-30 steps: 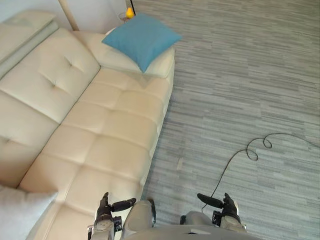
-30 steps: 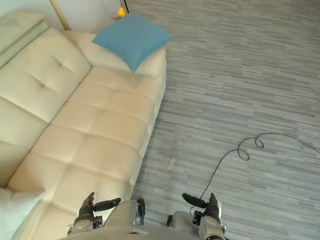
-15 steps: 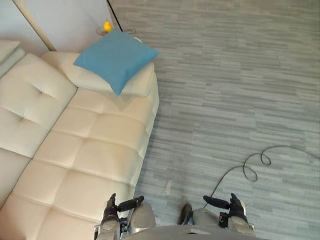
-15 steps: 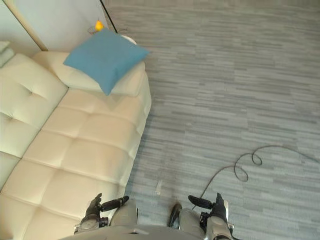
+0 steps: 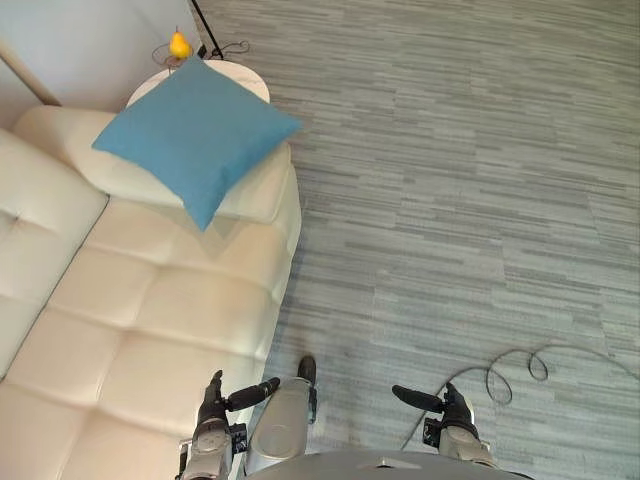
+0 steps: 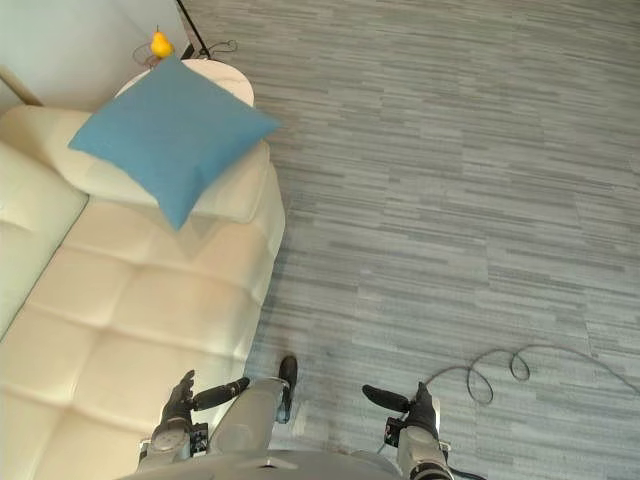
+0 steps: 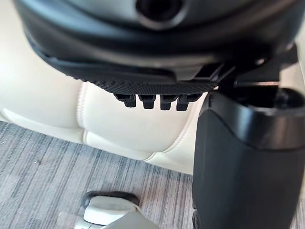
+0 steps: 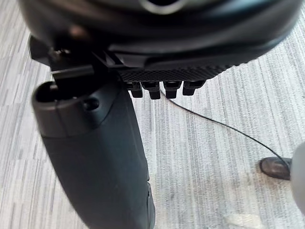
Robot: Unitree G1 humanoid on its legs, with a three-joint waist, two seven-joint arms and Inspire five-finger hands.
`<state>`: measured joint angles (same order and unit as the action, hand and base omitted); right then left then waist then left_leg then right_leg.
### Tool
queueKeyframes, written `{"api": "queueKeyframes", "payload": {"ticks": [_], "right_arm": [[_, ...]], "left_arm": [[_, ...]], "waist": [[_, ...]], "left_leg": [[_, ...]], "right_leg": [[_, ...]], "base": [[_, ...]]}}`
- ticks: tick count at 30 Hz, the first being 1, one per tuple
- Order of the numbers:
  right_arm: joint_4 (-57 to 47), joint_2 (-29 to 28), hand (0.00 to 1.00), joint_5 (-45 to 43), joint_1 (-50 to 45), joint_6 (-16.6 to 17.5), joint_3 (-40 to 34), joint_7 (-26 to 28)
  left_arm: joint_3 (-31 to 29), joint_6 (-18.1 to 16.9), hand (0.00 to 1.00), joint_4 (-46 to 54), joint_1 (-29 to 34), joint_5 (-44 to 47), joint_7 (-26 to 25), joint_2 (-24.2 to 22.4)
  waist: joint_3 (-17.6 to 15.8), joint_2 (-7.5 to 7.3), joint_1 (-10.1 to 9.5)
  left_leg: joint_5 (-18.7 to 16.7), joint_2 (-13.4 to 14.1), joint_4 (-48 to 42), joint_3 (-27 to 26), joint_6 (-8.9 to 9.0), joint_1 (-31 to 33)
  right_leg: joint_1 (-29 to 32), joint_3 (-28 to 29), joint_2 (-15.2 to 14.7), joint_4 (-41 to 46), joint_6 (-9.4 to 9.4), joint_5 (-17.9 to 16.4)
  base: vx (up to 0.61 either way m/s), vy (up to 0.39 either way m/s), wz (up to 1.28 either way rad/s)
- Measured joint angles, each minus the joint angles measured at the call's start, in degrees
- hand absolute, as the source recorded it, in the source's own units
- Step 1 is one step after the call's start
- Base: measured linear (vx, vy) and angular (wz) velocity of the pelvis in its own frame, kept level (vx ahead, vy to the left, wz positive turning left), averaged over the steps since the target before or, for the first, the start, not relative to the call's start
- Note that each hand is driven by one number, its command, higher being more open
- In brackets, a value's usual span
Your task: Pick up cushions and gather them together orderly.
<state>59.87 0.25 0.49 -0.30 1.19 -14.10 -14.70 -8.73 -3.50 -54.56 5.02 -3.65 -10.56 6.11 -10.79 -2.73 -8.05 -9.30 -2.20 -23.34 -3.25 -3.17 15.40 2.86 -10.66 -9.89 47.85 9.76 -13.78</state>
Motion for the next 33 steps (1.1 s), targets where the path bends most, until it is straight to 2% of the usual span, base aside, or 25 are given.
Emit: {"api": "queueKeyframes", "payload": {"ticks": [1, 2, 3, 4, 6, 7, 8, 9, 10, 11, 12, 13, 14, 16, 17, 19, 23, 24, 26, 27, 28, 30, 31, 32, 33], "right_arm": [[0.03, 0.03, 1.0, 0.03, -0.34, -0.02, -0.05, 0.33], [-0.12, -0.06, 1.0, 0.13, -0.81, -0.17, -0.04, 0.85], [-0.74, 0.1, 1.0, 0.51, -0.83, -0.12, -0.08, 1.02], [-1.07, 0.1, 1.0, 0.54, -0.78, 0.04, -0.09, 1.0], [-2.14, 0.12, 1.0, 0.51, -0.83, 0.22, -0.3, 1.02], [-3.22, 0.21, 1.0, 0.47, -1.15, 0.32, -0.47, 1.06], [-3.29, 0.2, 1.0, 0.47, -1.17, 0.39, -0.48, 1.06], [-3.27, -0.06, 1.0, 0.48, -1.06, 0.41, -0.46, 1.15], [-2.92, -0.15, 1.0, 0.48, -1.41, 0.4, -0.47, 1.3], [-2.86, 0.16, 1.0, 0.48, -1.43, 0.24, -0.52, 1.56], [-2.91, 0.49, 1.0, 0.48, -1.63, 0.31, -0.93, 1.52], [-2.96, 0.59, 1.0, 0.48, -1.5, 0.28, -1.08, 1.53], [-3.32, 1.24, 1.0, 0.47, -1.51, 0.36, -1.21, 1.59], [-3.34, 1.98, 1.0, 0.25, -1.87, 0.12, -1.29, 1.61], [-3.31, 2.03, 1.0, -0.07, -2.37, 0.05, -1.21, 1.43], [-3.28, 1.81, 1.0, -0.54, -2.94, 0.17, -0.63, 1.27], [-2.83, 1.14, 1.0, -0.59, -2.12, 0.32, -0.53, 1.09], [-2.68, 0.52, 1.0, -0.61, -2.2, 0.16, -0.71, 0.87], [-2.44, 0.4, 1.0, -0.63, -2.24, 0.13, -1.06, 0.7], [-1.21, 0.81, 1.0, -0.64, -2.09, 0.23, -0.9, 0.68], [-0.21, 0.07, 1.0, -0.63, -1.26, 0.15, -0.89, 0.71], [-0.08, -0.72, 1.0, -0.61, -0.8, 0.16, -0.81, 0.93], [0.25, -0.94, 1.0, -0.59, -0.84, 0.14, -0.81, 1.09], [0.7, -0.82, 1.0, -0.55, -0.83, 0.08, -1.0, 1.22], [0.68, -0.73, 1.0, -0.54, -0.86, 0.1, -1.11, 1.23]], "left_arm": [[1.02, 0.2, 1.0, -0.44, 0.0, -0.53, -0.04, 0.3], [1.4, 0.38, 1.0, -0.72, 0.01, -0.72, -0.01, 0.27], [1.45, 0.45, 1.0, -0.71, -0.04, -0.89, 0.0, 0.24], [1.53, 0.46, 1.0, -0.72, -0.16, -0.93, -0.09, 0.24], [1.55, 0.47, 1.0, -0.72, -0.51, -0.96, -0.08, 0.14], [1.53, 0.46, 1.0, -0.7, -0.9, -1.21, -0.12, -0.33], [1.53, 0.43, 1.0, -0.69, -0.97, -1.31, -0.13, -0.38], [1.35, 0.41, 1.0, -0.7, -1.03, -1.4, 0.05, -0.12], [1.02, 0.45, 1.0, -0.85, -0.68, -1.41, 0.12, 0.05], [0.93, 0.53, 1.0, -1.22, -0.79, -1.41, 0.08, -0.63], [0.57, 0.47, 1.0, -1.32, 0.39, -1.42, 0.15, -1.57], [0.49, 0.46, 1.0, -1.37, 0.54, -1.42, 0.16, -1.72], [0.17, 0.49, 1.0, -1.36, 0.64, -1.42, 0.26, -2.31], [-1.44, 0.5, 1.0, -1.15, 0.62, -1.36, 0.39, -2.99], [-1.74, 0.46, 1.0, -0.68, 1.33, -1.24, 0.3, -3.06], [-1.73, 0.23, 1.0, -0.05, 1.41, -0.58, 0.17, -3.21], [-1.19, -0.19, 1.0, 0.8, 0.69, -0.53, 0.4, -2.63], [-1.23, -0.28, 1.0, 0.82, 0.34, -0.52, 0.5, -2.2], [-1.17, -0.5, 1.0, 0.86, 0.25, -0.52, 0.46, -1.93], [-1.09, -0.7, 1.0, 0.44, 0.35, -0.5, 0.34, -2.03], [-1.1, -0.87, 1.0, -0.53, -0.36, -0.5, 0.45, -1.19], [-1.12, -0.91, 1.0, -0.8, -0.71, -0.53, 0.51, -0.52], [-1.11, -0.76, 1.0, -1.26, -1.11, -0.52, 0.61, -0.2], [-0.91, -0.74, 1.0, -1.98, -1.13, -0.55, 0.67, -0.01], [-0.55, -0.71, 1.0, -2.0, -1.14, -0.56, 0.63, 0.15]], "waist": [[-0.08, 0.24, 0.49], [-0.25, 0.69, 0.81], [-0.35, 0.87, 1.15], [-0.45, 0.94, 1.37], [-0.83, 1.6, 2.16], [-0.84, 2.19, 2.23], [-0.77, 2.31, 2.23], [-0.77, 1.83, 2.18], [-0.16, 1.14, 2.27], [0.12, 1.83, 2.26], [1.33, 3.52, 2.02], [1.39, 3.94, 2.04], [1.27, 5.05, 2.7], [0.69, 5.93, 2.83], [0.48, 6.22, 2.79], [0.24, 5.72, 2.11], [-0.02, 4.71, 1.96], [-0.65, 3.89, 1.88], [-0.94, 3.34, 1.88], [-0.79, 3.48, 1.5], [-0.56, 2.47, 1.42], [-0.57, 1.25, 1.46], [-0.44, 0.84, 1.43], [-0.4, 0.79, 1.43], [-0.33, 0.71, 1.49]], "left_leg": [[-1.26, -0.35, -0.31, 0.83, -0.37, -2.07], [-2.27, -0.41, 0.02, 2.11, -0.49, -5.14], [-2.54, -0.34, 1.07, 3.74, -0.58, -7.7], [-2.62, -0.18, 1.9, 4.42, -0.47, -9.01], [-2.75, 0.51, 4.2, 7.03, -0.31, -12.74], [-3.9, 1.92, 5.18, 8.59, 1.04, -14.77], [-4.53, 2.35, 5.14, 8.91, 1.85, -15.0], [-6.54, 2.76, 4.33, 10.0, 3.57, -15.33], [-9.17, 2.98, 2.38, 11.51, 5.06, -15.4], [-10.04, 3.72, 1.7, 12.11, 5.68, -15.63], [-10.34, 5.71, 1.51, 12.58, 6.27, -15.89], [-10.33, 5.99, 0.84, 12.62, 6.26, -15.67], [-9.87, 7.06, -6.16, 12.82, 7.06, -12.22], [-7.32, 8.91, -18.4, 12.11, 9.5, -6.77], [-6.89, 11.13, -26.1, 9.37, 9.36, -3.92], [-7.17, 12.84, -28.89, 4.87, 8.85, -1.46], [-7.01, 10.84, -11.47, -0.34, 7.66, 1.88], [-5.22, 9.74, -5.64, -2.1, 7.19, 2.18], [-0.91, 8.93, 1.34, -4.71, 7.02, 1.77], [6.26, 8.89, 4.16, -5.91, 6.17, 0.81], [6.98, 7.86, 3.92, -6.28, 4.08, 0.46], [5.36, 6.94, 2.37, -6.43, 3.2, 0.76], [3.01, 6.32, 0.0, -6.48, 2.35, 0.57], [1.21, 5.54, -1.17, -6.37, 1.52, -0.94], [0.62, 5.05, -1.19, -6.03, 1.29, -1.6]], "right_leg": [[2.21, -0.73, -1.23, 5.99, -1.07, -0.57], [4.34, -2.04, -1.81, 9.29, -3.01, -1.7], [6.69, -3.19, -1.96, 9.25, -4.55, -2.62], [7.82, -3.47, -1.82, 7.98, -5.13, -2.98], [10.92, -2.4, -0.86, -0.63, -5.72, -3.32], [12.53, 0.54, 0.58, -10.16, -5.18, -2.66], [12.83, 1.52, 0.9, -13.23, -4.57, -2.19], [13.57, 4.57, 1.3, -21.16, -4.43, 0.2], [13.63, 5.34, 1.38, -21.58, -5.13, 7.17], [13.6, 4.75, 2.02, -20.08, -5.86, 6.42], [13.95, 3.43, 3.41, -18.49, -7.21, 3.43], [13.8, 3.04, 3.65, -18.36, -7.34, 2.7], [12.82, 0.74, 4.1, -18.3, -8.48, 1.58], [9.71, -1.99, 4.95, -18.73, -9.71, 0.01], [6.0, -4.0, 5.7, -19.98, -10.44, -1.11], [1.91, -6.18, 6.05, -22.65, -10.66, -1.43], [-2.54, -9.64, 5.43, -29.25, -10.09, -1.11], [-4.38, -11.13, 4.48, -30.83, -9.74, -1.01], [-6.39, -12.35, 3.77, -32.56, -8.63, -1.04], [-8.06, -12.41, 3.9, -34.14, -7.1, -1.2], [-9.39, -12.27, 3.09, -35.56, -5.89, -0.9], [-9.69, -12.17, 2.06, -35.71, -4.82, -0.27], [-9.63, -11.75, 0.82, -32.41, -4.75, -0.31], [-8.25, -11.1, -0.99, -24.69, -4.42, -0.44], [-7.14, -10.8, -2.02, -20.81, -4.08, -0.24]], "base": [[0.46, 0.056, 0.47], [0.52, 0.028, 0.52], [0.41, -0.008, 0.5], [0.37, -0.06, 0.66], [0.36, -0.149, 0.75], [0.32, -0.184, 0.64], [0.33, -0.242, 0.73], [0.38, -0.387, 0.64], [0.31, -0.34, 0.57], [0.37, -0.454, 0.41], [0.2, -0.232, 0.2], [0.39, -0.43, 0.39], [0.31, -0.327, 0.57], [0.27, -0.274, 0.66], [0.21, -0.177, 0.62], [0.25, -0.231, 0.55], [0.2, -0.041, 0.47], [0.27, 0.067, 0.59], [0.27, 0.117, 0.36], [0.4, 0.193, 0.18], [0.22, 0.109, 0.08], [0.37, 0.186, 0.12], [0.5, 0.269, 0.25], [0.35, 0.201, 0.26], [0.32, 0.178, 0.39]]}}
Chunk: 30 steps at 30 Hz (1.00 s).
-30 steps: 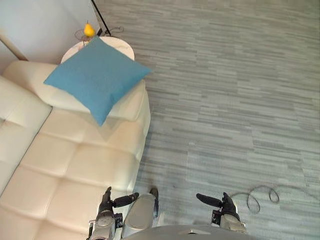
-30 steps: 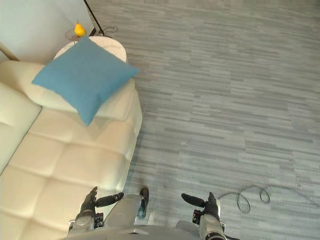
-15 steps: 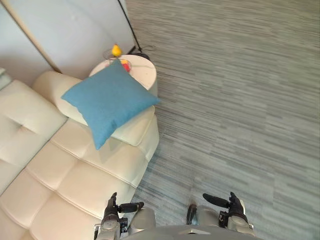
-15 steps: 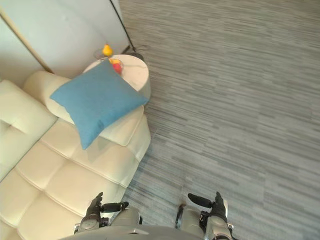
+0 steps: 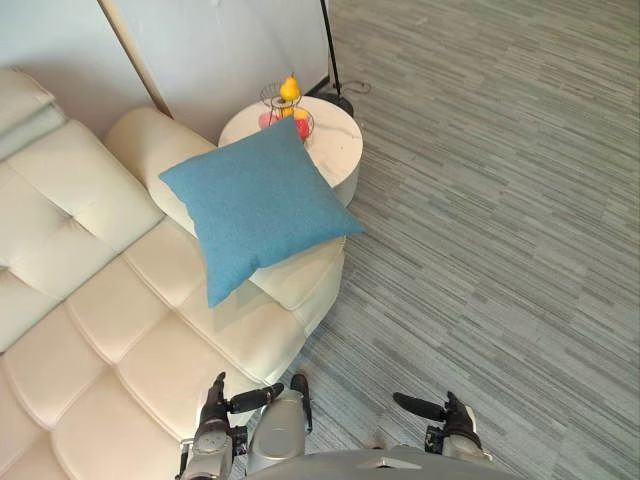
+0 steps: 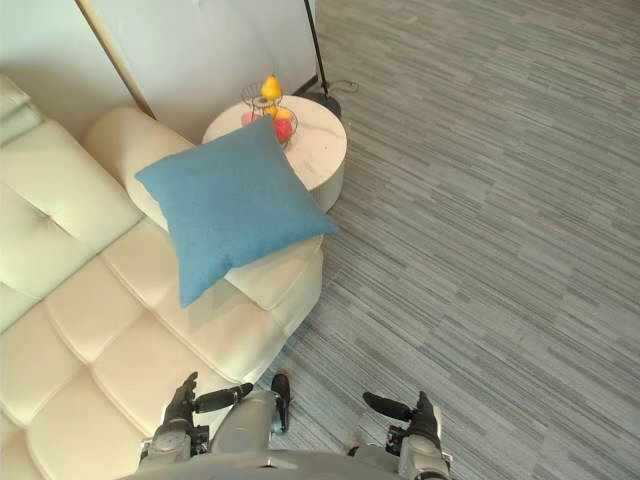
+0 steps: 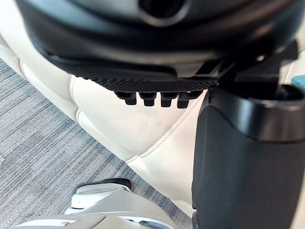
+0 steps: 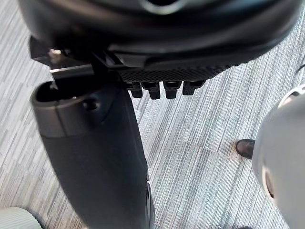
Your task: Pick up cushions and gather them together orderly.
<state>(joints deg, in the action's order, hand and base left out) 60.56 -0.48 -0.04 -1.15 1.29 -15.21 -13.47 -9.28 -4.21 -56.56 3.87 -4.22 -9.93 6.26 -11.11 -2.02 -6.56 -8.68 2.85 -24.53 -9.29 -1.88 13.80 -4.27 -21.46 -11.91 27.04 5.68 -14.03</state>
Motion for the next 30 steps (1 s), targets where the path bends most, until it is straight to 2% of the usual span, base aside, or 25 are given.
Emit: {"api": "queueKeyframes", "payload": {"ticks": [1, 2, 4, 5, 7, 10, 11, 12, 14, 17, 19, 22, 24, 25, 27, 28, 30], "right_arm": [[-0.25, 0.1, 1.0, 0.03, -0.12, 0.03, 0.03, 0.12], [-0.33, 0.22, 1.0, 0.02, -0.35, 0.19, -0.06, 0.37], [-0.69, 0.2, 1.0, 0.0, -0.74, 0.19, -0.01, 0.42], [-1.49, 0.15, 1.0, 0.0, -1.05, 0.32, 0.18, 0.43], [-2.6, 0.08, 1.0, -0.02, -1.47, 0.55, 0.17, 0.42], [-3.94, 0.17, 1.0, -0.05, -1.99, 0.8, -0.15, 0.4], [-4.26, 0.04, 1.0, -0.09, -2.15, 0.81, -0.31, 0.35], [-4.61, -0.41, 1.0, -0.09, -2.54, 0.72, -0.44, 0.43], [-5.38, -0.17, 1.0, -0.15, -2.54, 0.74, -1.63, 0.29], [-6.05, 0.07, 1.0, -0.15, -2.99, 0.71, -1.62, 0.25], [-6.32, -0.2, 1.0, -0.15, -3.27, 0.71, -1.59, 0.25], [-8.23, -1.31, 1.0, -0.16, -4.19, 0.59, -1.48, 0.21], [-11.43, -2.09, 1.0, -0.14, -4.66, 0.52, -0.88, 0.2], [-16.28, -2.24, 1.0, -0.13, -5.53, 0.55, -0.8, 0.15], [-17.97, -2.13, 1.0, -0.13, -5.84, 0.57, -0.81, 0.07], [-24.23, -1.63, 1.0, -0.12, -6.72, 1.12, -0.84, -0.39], [-27.57, -1.34, 1.0, -0.13, -7.15, 1.74, -1.07, -0.58]], "left_arm": [[0.75, 0.27, 1.0, -0.19, 0.01, -0.04, -0.01, 0.47], [2.13, 0.7, 1.0, -0.35, -0.24, -0.12, 0.06, 1.12], [2.11, 1.04, 1.0, -0.54, -0.15, -0.12, -0.05, 1.09], [2.11, 1.19, 1.0, -0.56, 0.19, -0.11, -0.13, 1.01], [2.06, 1.19, 1.0, -0.54, 0.14, -0.11, -0.13, 0.9], [1.66, 1.18, 1.0, -0.32, -0.16, -0.11, -0.32, 0.33], [1.47, 1.18, 1.0, -0.04, -0.13, -0.12, -0.44, 0.2], [1.01, 1.2, 1.0, 0.01, -0.26, -0.09, -0.54, -0.12], [0.31, 1.22, 1.0, 0.09, 0.37, -0.08, -0.8, -1.76], [-1.04, 1.13, 1.0, 0.18, 0.18, 0.01, -0.86, -3.28], [-1.2, 1.05, 1.0, 0.3, 0.12, 0.26, -0.91, -3.46], [-1.19, 1.01, 1.0, 0.7, 0.27, 1.14, -1.05, -4.29], [-1.11, 1.02, 1.0, 0.72, 0.24, 1.39, -1.1, -4.83], [-1.1, 1.07, 1.0, 1.16, 0.25, 1.51, -1.06, -4.81], [-1.12, 1.07, 1.0, 1.32, 0.33, 1.54, -1.12, -4.84], [-1.17, 1.08, 1.0, 2.92, 1.08, 2.76, -1.82, -4.8], [-1.25, 1.08, 1.0, 5.09, 1.99, 3.88, -2.34, -4.75]], "waist": [[0.21, -0.37, 0.66], [0.18, -0.47, 1.21], [0.26, -0.47, 0.95], [0.36, -0.4, 1.01], [0.51, -0.12, 1.29], [0.8, 0.49, 1.65], [1.06, 0.22, 1.87], [1.38, 0.11, 1.78], [2.62, 2.51, 1.37], [3.35, 3.47, 1.29], [3.87, 3.22, 1.28], [5.84, 2.1, 1.2], [6.68, 1.19, 1.36], [6.76, 0.99, 1.45], [6.75, 1.03, 1.46], [6.85, 1.18, 1.68], [6.81, 1.26, 1.88]], "left_leg": [[-1.19, -1.24, 0.4, 1.11, -0.49, -1.4], [-2.76, -2.47, 0.33, 3.67, -1.08, -3.32], [-3.24, -2.87, 1.14, 5.16, -1.32, -5.49], [-3.23, -3.0, 2.96, 7.21, -1.3, -7.95], [-3.13, -2.97, 4.16, 9.81, -1.14, -9.24], [-3.49, -2.79, 4.34, 14.1, 0.25, -9.68], [-4.3, -2.74, 3.08, 15.92, 1.88, -9.37], [-5.76, -2.69, 1.54, 16.87, 3.46, -8.49], [-6.32, 0.0, 1.33, 17.13, 4.43, -8.47], [-5.21, 1.99, 4.58, 17.15, 6.38, -9.84], [-4.35, 2.62, 6.5, 17.54, 7.2, -10.68], [-2.79, 2.83, 9.35, 17.97, 7.4, -11.23], [-1.71, 2.77, 10.88, 18.15, 7.49, -11.22], [-0.68, 2.69, 12.4, 18.41, 7.55, -11.66], [-0.39, 2.67, 12.78, 18.49, 7.55, -11.87], [0.94, 2.15, 14.5, 18.67, 7.41, -12.34], [1.72, 1.79, 15.37, 19.31, 7.4, -12.68]], "right_leg": [[2.89, 0.62, -2.58, 9.51, 2.01, 1.79], [6.73, 3.28, -4.09, 19.92, 2.18, 2.1], [8.45, 4.45, -3.67, 21.98, 1.94, 0.7], [10.45, 4.45, -2.59, 20.84, 0.77, -0.36], [12.64, 4.98, -1.28, 16.38, -0.11, -1.0], [15.49, 10.27, 1.56, 5.65, -0.53, -0.86], [15.27, 13.88, 2.99, -1.41, -0.65, 1.4], [14.88, 14.44, 3.42, -3.17, -1.34, 6.07], [13.78, 11.99, 5.34, -4.11, -2.27, 5.46], [11.88, 9.15, 6.68, -5.81, -2.95, 5.06], [10.34, 7.69, 7.01, -7.24, -3.01, 5.1], [9.12, 6.56, 7.35, -10.2, -3.55, 5.93], [8.86, 6.21, 7.38, -12.05, -3.59, 6.91], [7.82, 5.79, 7.44, -14.28, -3.48, 8.15], [7.4, 5.65, 7.4, -14.93, -3.33, 8.5], [6.59, 5.09, 7.02, -16.83, -3.12, 9.49], [6.05, 4.47, 6.77, -17.75, -2.89, 9.94]], "base": [[0.3, 0.131, 0.76], [0.36, 0.13, 0.8], [0.25, -0.003, 0.69], [0.21, -0.037, 0.66], [0.16, -0.074, 0.78], [0.17, -0.201, 0.84], [0.19, -0.368, 0.91], [0.18, -0.382, 0.73], [0.14, -0.318, 0.41], [0.08, -0.224, 0.37], [0.02, -0.144, 0.33], [0.02, -0.044, 0.18], [0.04, 0.011, 0.12], [0.03, 0.025, 0.12], [0.01, 0.031, 0.13], [0.01, 0.049, 0.23], [0.0, 0.035, 0.22]]}}
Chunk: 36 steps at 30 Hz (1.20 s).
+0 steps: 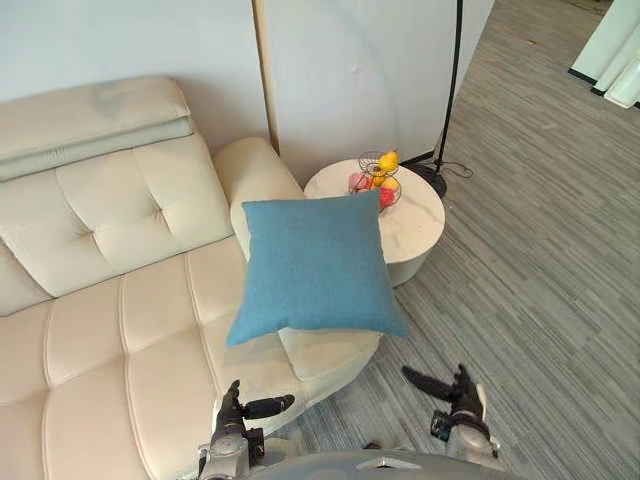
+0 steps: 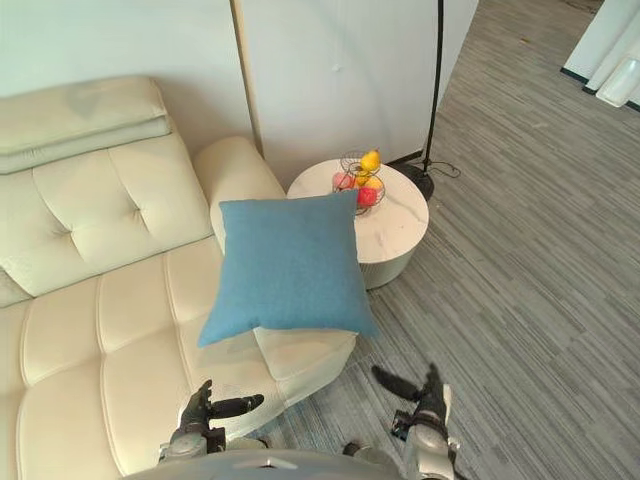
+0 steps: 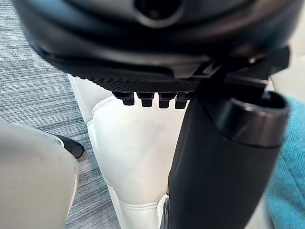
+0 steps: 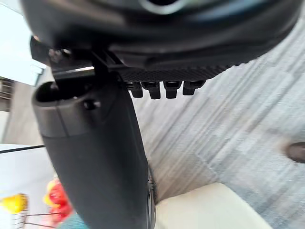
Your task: Pick up cushions and gather them together orderly.
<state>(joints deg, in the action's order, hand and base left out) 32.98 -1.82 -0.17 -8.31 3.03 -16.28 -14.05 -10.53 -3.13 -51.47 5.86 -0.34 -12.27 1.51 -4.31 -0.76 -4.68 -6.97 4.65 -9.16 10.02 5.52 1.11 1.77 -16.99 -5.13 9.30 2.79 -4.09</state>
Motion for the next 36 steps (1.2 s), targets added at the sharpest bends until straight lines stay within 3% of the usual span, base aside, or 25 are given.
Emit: {"api": "queueKeyframes", "payload": {"ticks": [9, 17, 21, 26, 33, 34, 36], "right_arm": [[-16.61, 1.46, 1.0, 0.02, -1.75, 1.06, 0.08, 0.51], [-20.13, 5.05, 1.0, 0.06, -0.14, 1.54, 5.11, 1.88], [-19.01, 5.8, 1.0, 0.06, 2.36, 1.52, 7.74, 1.81], [-13.93, 5.5, 1.0, -0.02, 8.31, 1.47, 11.75, 1.18], [-7.56, 3.43, 1.0, -0.19, 22.16, 0.29, 15.31, -3.49], [-7.33, 3.44, 0.0, -0.19, 22.5, 0.29, 15.3, -3.63], [-5.52, 3.43, 0.0, -1.5, 27.23, -0.12, 15.25, -5.5]], "left_arm": [[-4.52, -0.05, 1.0, 17.7, 4.7, 2.61, -1.5, 1.9], [-4.15, -0.09, 1.0, 26.66, 3.76, 2.62, -2.87, 1.92], [-1.73, -0.07, 1.0, 26.66, 1.06, 3.18, -4.52, 1.98], [5.32, -0.08, 1.0, 26.71, -4.63, 4.02, -6.32, 1.99], [15.79, -0.07, 1.0, 26.13, -19.63, 5.43, -8.55, 2.17], [15.95, -0.07, 0.0, 25.99, -19.99, 5.49, -8.63, 2.21], [17.07, -0.07, 0.0, 23.06, -25.67, 6.62, -9.41, 2.59]], "waist": [[-0.02, 0.6, -0.09], [0.19, 0.89, -0.93], [0.11, 0.61, -1.26], [-1.08, -0.2, -2.11], [-7.7, -1.28, -2.84], [-7.79, -1.27, -2.84], [-9.31, -1.3, -2.82]], "left_leg": [[2.02, -0.6, 3.21, 1.52, -0.45, -0.22], [2.26, -0.83, 3.74, 2.3, -0.83, 0.49], [2.87, -1.1, 3.26, 3.65, -0.51, 3.08], [4.37, -1.2, 2.81, 4.9, 0.52, 6.22], [6.39, -0.71, 0.91, 4.29, 1.12, 15.16], [6.44, -0.72, 0.84, 4.26, 1.14, 15.36], [7.14, -0.66, 0.64, 3.35, 1.29, 17.29]], "right_leg": [[-2.23, -2.26, 0.04, -4.0, -0.13, 2.15], [-2.03, -3.13, 0.31, -4.53, -0.24, 2.18], [-0.22, -4.33, 0.17, -4.41, -0.26, 2.19], [2.25, -6.15, 0.08, -3.75, -0.59, 2.12], [13.87, -5.29, -0.78, 3.78, -2.39, 1.72], [14.13, -5.24, -0.81, 3.9, -2.42, 1.74], [17.14, -4.23, -1.01, 5.47, -2.96, 2.1]], "base": [[-0.04, 0.019, 0.12], [0.02, 0.004, 0.07], [0.04, 0.003, 0.18], [0.0, -0.011, 0.18], [-0.11, -0.032, -0.04], [-0.1, -0.04, -0.17], [-0.1, -0.05, -0.19]]}}
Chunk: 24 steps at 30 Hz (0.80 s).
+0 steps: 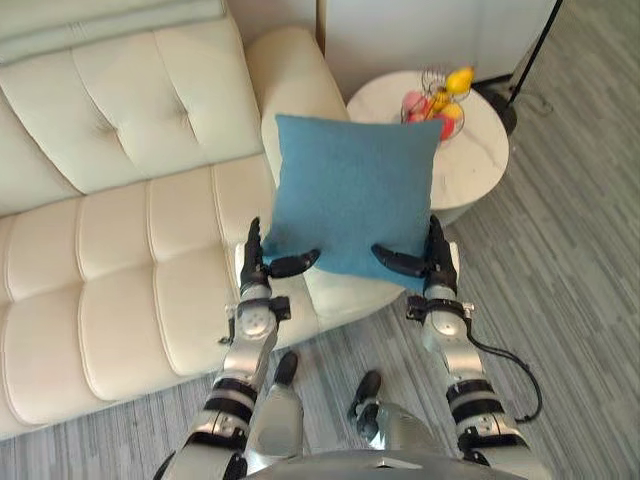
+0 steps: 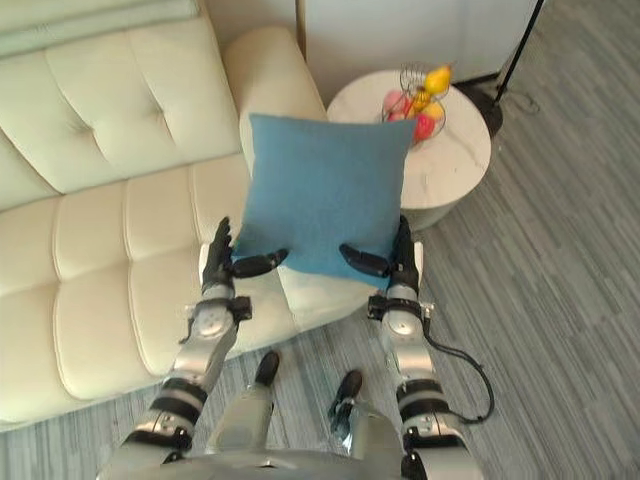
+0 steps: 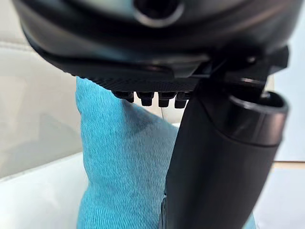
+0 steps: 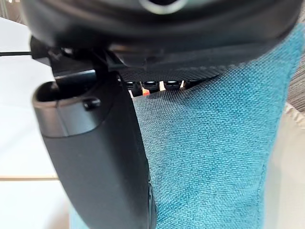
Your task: Pick up cushions and gather them together orderly.
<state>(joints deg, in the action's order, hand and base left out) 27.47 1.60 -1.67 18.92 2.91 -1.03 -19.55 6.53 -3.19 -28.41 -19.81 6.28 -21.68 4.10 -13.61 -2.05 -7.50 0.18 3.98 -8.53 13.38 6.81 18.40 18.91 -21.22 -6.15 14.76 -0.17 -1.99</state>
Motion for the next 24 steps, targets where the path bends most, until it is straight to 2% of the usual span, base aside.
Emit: {"api": "queueKeyframes", "payload": {"ticks": [6, 15, 19, 21, 22, 24], "right_arm": [[0.44, -0.75, 0.0, -1.08, 4.85, -0.3, 0.06, -2.8], [-5.44, -1.05, 0.0, -5.66, 3.29, 0.19, 1.22, -3.57], [-12.12, -0.93, 0.0, -6.52, -4.68, 0.36, 3.2, -2.92], [-16.72, -1.09, 0.0, -6.46, -12.5, 0.33, 5.49, -1.78], [-16.77, -1.09, 0.0, -6.46, -12.62, 0.34, 5.5, -1.77], [-20.97, -1.05, 0.0, -5.73, -17.63, 0.33, 6.3, -0.6]], "left_arm": [[0.62, 0.11, 0.0, -1.28, -6.34, 0.0, -1.76, 0.98], [3.77, 0.13, 0.0, 0.11, -9.21, 0.53, -2.33, 1.1], [4.24, 0.22, 0.0, 6.71, -5.24, 0.98, -2.83, 1.19], [5.8, 0.39, 0.0, 13.48, 0.95, 0.98, -2.81, 1.17], [5.81, 0.39, 0.0, 13.54, 1.01, 0.98, -2.81, 1.17], [6.5, 0.44, 0.0, 18.81, 6.39, 0.98, -2.48, 0.95]], "waist": [[-2.42, 0.47, 0.1], [-3.14, 1.14, 0.34], [-3.14, 1.15, 0.53], [-3.04, 1.21, 1.46], [-3.03, 1.22, 1.46], [-2.55, 1.6, 2.06]], "left_leg": [[1.08, 0.39, 0.04, -1.34, 0.42, 2.75], [1.33, 0.55, 0.54, -3.3, 0.29, 2.58], [1.41, 0.4, 0.55, -4.81, 0.38, 0.98], [1.36, 0.02, 1.04, -5.86, 0.42, -2.51], [1.36, 0.01, 1.05, -5.87, 0.42, -2.57], [1.23, 0.06, 2.78, -6.26, 0.35, -4.73]], "right_leg": [[4.08, 1.0, -0.28, 1.81, -0.69, 0.52], [4.12, 1.21, -0.86, 1.98, -0.67, 0.51], [2.24, 1.14, -1.39, 1.86, -0.07, -0.25], [-1.56, 1.07, -1.78, 1.4, 0.33, -1.31], [-1.61, 1.07, -1.78, 1.39, 0.34, -1.32], [-3.29, 0.98, -1.5, 0.54, 0.48, -1.49]], "base": [[-0.05, -0.042, -0.1], [0.02, -0.011, 0.0], [0.1, -0.009, 0.06], [0.13, 0.0, 0.1], [0.09, 0.0, 0.01], [0.04, -0.002, -0.01]]}}
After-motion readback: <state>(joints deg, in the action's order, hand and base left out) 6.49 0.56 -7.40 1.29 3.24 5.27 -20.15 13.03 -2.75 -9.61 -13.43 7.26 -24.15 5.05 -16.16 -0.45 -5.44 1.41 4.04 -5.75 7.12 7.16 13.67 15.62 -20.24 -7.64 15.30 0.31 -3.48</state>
